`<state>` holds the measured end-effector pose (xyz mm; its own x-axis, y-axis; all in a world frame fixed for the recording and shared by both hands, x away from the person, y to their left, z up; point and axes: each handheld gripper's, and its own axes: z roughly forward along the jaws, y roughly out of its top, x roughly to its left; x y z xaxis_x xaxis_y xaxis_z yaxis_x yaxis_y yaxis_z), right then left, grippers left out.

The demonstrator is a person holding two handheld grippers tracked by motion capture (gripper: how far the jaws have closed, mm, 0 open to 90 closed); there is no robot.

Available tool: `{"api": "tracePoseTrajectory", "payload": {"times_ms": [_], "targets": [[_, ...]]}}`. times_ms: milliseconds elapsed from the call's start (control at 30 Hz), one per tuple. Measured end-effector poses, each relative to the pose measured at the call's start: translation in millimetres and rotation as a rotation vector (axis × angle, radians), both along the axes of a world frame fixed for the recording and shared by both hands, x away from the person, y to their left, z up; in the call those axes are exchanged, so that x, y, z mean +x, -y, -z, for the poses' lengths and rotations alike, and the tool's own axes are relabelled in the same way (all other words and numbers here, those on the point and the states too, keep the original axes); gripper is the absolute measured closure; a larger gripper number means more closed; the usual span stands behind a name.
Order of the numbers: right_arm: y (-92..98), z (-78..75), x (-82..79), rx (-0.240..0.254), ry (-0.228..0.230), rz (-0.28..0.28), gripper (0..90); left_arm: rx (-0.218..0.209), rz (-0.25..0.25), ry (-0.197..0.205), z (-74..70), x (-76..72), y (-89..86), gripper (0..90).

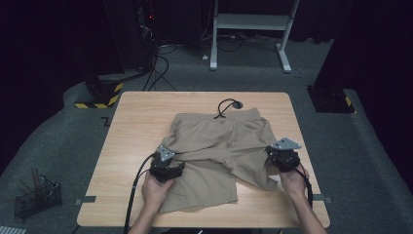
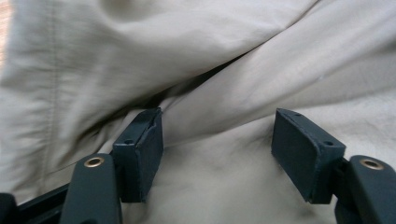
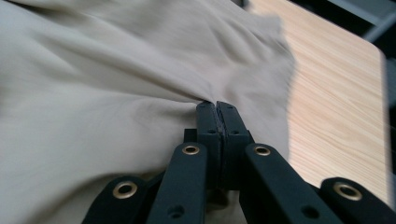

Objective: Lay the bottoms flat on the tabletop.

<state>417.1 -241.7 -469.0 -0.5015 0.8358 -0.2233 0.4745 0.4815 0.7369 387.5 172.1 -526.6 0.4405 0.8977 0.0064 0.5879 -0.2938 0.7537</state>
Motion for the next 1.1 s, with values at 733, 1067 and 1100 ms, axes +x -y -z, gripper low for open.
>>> {"api": "tracePoseTrajectory", "payload": {"times_ms": [733, 1067, 1100], "targets": [[4.3, 25.5, -49.3, 0.175, -0.088, -0.098, 61.2, 0.001, -0.001, 0.0, 0.0, 0.1, -0.1, 33.9], [-53.1, 18.3, 11.7, 0.129, -0.067, -0.083, 54.8, 0.003, -0.002, 0.001, 0.0, 0.2, -0.3, 33.6], [-57.8, 23.0, 16.2, 0.11, -0.087, -0.082, 55.1, 0.002, -0.002, 0.0, 0.0, 0.2, -0.3, 33.6]]}}
